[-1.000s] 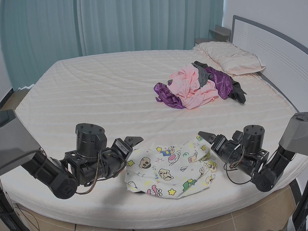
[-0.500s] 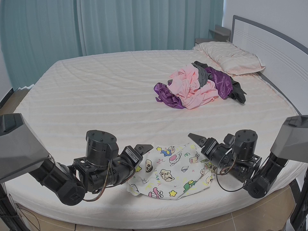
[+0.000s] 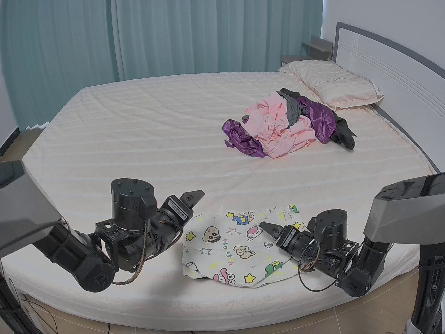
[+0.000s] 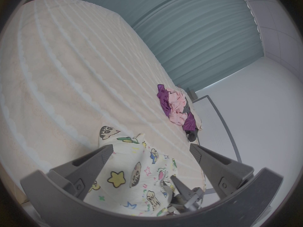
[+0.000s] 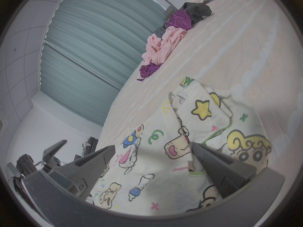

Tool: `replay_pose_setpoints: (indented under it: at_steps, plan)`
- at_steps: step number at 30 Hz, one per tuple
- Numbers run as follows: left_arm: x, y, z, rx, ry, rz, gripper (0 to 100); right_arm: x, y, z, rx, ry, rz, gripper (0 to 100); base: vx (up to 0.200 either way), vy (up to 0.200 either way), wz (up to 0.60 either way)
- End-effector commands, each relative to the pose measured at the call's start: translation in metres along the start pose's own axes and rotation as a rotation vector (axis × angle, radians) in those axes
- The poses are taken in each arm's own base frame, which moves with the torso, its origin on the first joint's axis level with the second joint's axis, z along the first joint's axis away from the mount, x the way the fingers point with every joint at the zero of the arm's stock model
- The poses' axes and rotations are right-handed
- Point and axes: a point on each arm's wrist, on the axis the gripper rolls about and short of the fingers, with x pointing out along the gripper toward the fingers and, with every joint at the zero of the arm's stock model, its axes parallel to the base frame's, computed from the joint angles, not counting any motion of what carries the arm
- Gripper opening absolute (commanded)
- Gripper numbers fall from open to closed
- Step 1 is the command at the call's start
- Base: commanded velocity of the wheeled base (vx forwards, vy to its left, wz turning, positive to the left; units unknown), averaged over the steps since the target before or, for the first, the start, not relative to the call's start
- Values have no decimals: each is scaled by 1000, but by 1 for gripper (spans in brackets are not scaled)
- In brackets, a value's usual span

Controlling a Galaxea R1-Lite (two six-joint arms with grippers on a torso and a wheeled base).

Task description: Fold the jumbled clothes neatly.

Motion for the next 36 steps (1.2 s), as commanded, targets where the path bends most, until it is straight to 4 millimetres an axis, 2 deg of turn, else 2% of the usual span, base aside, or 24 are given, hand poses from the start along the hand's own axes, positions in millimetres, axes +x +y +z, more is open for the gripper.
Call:
replay_pose_setpoints:
  at_steps: [1,3,6,9,10,12,19,31,35,36]
  plan:
    - [-18,-11,3,-16,16,-62,100,2,-5,-3,0,9,-15,100,0,0,0]
    - [-20,-12,-10,-33,103,-83,100,2,-4,-2,2,5,-10,100,0,0,0]
    - [-16,-7,-18,-55,198,-88,100,3,-5,-2,3,3,-9,100,0,0,0]
    - [-9,0,-22,-55,220,-65,100,3,-5,-2,3,3,-9,100,0,0,0]
    - [1,7,-28,-48,228,-34,100,3,-5,-2,3,3,-9,100,0,0,0]
    - [10,16,-34,-41,243,2,100,3,-5,-2,3,2,-10,100,0,0,0]
    - [19,38,-47,-3,305,136,100,3,-8,2,8,-6,-20,100,0,0,0]
    - [21,37,-47,1,316,159,100,3,-7,2,6,-8,-16,100,0,0,0]
    - [11,24,-40,-9,299,112,100,-3,1,9,10,-30,10,100,0,0,0]
    - [4,15,-34,-17,282,77,100,-9,7,16,12,-53,29,100,0,0,0]
